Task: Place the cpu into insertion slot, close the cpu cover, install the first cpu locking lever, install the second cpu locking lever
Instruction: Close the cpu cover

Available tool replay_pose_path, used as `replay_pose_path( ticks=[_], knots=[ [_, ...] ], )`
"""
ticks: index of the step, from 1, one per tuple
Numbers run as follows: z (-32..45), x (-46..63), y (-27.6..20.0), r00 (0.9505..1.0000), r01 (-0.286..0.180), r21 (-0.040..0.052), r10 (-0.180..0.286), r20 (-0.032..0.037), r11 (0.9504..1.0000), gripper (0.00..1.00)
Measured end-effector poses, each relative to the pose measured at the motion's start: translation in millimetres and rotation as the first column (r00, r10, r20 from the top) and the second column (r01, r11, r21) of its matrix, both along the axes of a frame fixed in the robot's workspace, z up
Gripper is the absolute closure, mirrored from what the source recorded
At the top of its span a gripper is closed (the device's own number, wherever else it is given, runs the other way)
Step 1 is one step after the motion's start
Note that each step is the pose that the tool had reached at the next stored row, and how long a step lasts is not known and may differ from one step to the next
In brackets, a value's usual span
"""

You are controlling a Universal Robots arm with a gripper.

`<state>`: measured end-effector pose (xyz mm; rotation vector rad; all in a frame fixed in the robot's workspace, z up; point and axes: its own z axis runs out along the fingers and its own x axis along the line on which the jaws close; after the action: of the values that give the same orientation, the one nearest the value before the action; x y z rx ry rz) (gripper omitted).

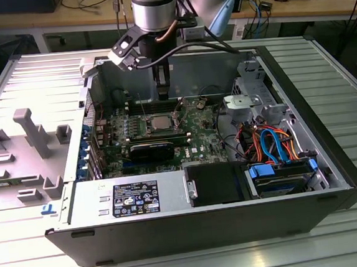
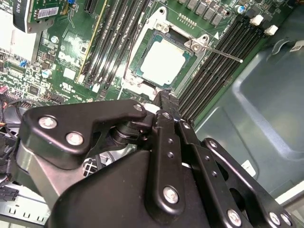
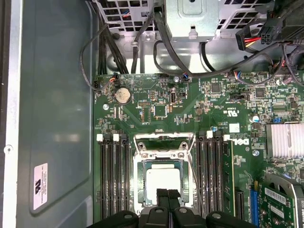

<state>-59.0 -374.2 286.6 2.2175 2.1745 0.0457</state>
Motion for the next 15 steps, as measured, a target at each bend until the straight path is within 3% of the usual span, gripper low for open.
replay_pose_path(
  ticks=[4, 15],
  knots=[
    [4.2, 0.0, 0.0, 1.0, 0.0, 0.0001, 0.0, 0.0001, 1.0, 0.89],
    [4.4, 2.4, 0.0, 1.0, 0.0, -0.0002, 0.0, 0.0, 1.0, 0.89]
  ],
)
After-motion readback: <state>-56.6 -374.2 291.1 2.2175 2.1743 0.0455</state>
